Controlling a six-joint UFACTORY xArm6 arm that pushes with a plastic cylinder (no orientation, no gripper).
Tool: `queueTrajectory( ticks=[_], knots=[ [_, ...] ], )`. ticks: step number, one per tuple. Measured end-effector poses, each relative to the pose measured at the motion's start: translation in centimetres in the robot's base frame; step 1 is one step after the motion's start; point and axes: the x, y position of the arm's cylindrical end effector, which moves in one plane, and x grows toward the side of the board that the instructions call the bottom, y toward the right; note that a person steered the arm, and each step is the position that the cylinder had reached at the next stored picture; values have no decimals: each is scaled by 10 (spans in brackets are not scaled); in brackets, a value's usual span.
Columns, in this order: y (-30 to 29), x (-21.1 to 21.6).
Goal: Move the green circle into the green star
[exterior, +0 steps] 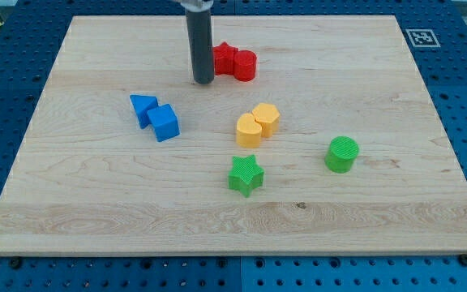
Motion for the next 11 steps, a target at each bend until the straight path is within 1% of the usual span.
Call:
queueTrajectory(
  ticks=[2, 4, 5, 6, 8, 9, 10, 11],
  knots=[
    [129, 8],
    [177, 78],
    [212, 110],
    [212, 112],
    [208, 128],
    [219, 130],
    [233, 143],
    [223, 144]
  ],
)
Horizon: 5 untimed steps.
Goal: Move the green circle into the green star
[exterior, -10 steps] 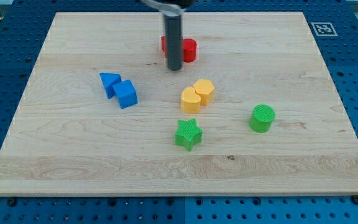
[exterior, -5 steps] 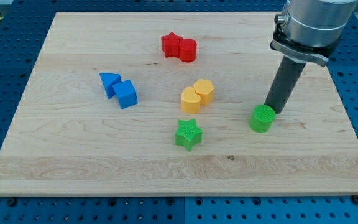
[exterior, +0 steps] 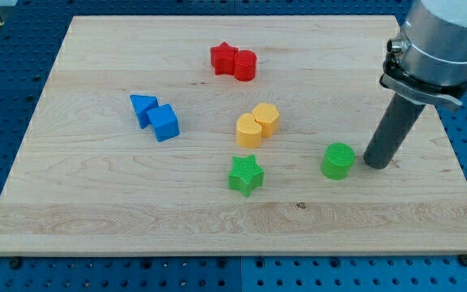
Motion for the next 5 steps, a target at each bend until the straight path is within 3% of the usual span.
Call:
queueTrajectory(
  ticks=[3, 4, 5],
  knots=[
    [-122, 26],
    [-132, 29],
    [-94, 31]
  ],
)
